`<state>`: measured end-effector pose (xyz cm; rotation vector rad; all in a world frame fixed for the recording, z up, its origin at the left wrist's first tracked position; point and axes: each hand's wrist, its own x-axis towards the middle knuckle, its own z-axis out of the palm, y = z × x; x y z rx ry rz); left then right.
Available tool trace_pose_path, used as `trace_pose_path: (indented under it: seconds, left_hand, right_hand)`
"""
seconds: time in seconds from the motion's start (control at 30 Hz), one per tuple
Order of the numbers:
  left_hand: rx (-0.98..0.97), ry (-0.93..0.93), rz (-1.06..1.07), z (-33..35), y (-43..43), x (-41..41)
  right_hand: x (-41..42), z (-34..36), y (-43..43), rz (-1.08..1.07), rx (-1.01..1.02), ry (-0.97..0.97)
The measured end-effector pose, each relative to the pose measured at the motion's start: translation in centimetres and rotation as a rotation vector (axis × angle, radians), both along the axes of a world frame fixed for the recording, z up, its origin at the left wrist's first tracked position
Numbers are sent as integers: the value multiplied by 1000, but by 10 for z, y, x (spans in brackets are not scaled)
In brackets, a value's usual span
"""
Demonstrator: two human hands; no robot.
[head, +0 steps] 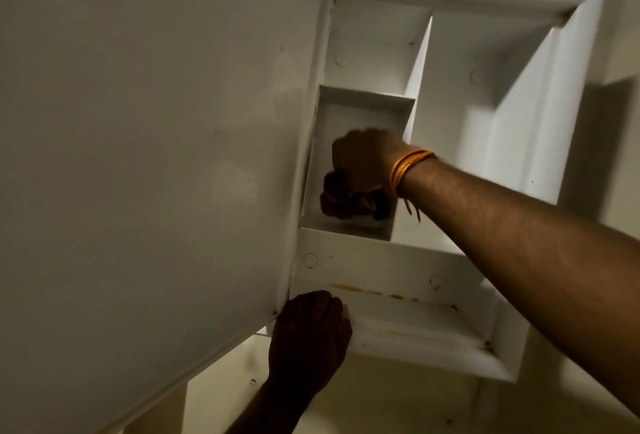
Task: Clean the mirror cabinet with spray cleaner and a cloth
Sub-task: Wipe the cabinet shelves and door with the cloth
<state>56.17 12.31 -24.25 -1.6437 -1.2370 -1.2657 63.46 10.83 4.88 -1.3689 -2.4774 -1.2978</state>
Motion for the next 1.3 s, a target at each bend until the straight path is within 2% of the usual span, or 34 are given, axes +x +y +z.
trace_pose_path:
  seconds: [0.07, 0.13, 0.33, 0.53, 0.63, 0.73, 0.83, 0.9, 1.03, 1.07, 1.2, 1.3]
  left_hand:
    - [5, 2, 4, -1, 0, -1]
    - [15, 16, 17, -2, 0, -2]
    - [0, 2, 14, 1, -2, -2]
    - [13, 52, 20, 2, -5, -7]
    - [44, 66, 13, 1, -4, -8]
    - [60, 78, 28, 0, -2, -9]
    - [70, 74, 30, -1, 0, -7]
    - [82, 77, 34, -1, 0, -7]
    - [70, 84, 37, 0, 0, -7]
    - [69, 87, 37, 0, 0, -8]
    - [76, 86, 33, 0, 0, -8]
    - [71, 94, 30, 0, 1, -7]
  right_hand:
    - [0, 12, -1, 95, 188, 83]
    - [5, 8, 1, 114, 249, 85]
    - [24, -58, 15, 99, 103, -59]
    - [13, -59, 16, 7, 126, -146]
    - [7, -53, 11, -65, 43, -206]
    - [4, -33, -2, -166, -173, -233]
    - [0, -6, -15, -238, -381, -178]
    - [1, 11, -17, -177, -329, -138]
    - [12, 6, 1, 14, 161, -116]
    - [15, -5, 7, 38, 208, -146]
    - [27, -49, 20, 8, 98, -181]
    - [23, -47, 18, -66, -2, -186]
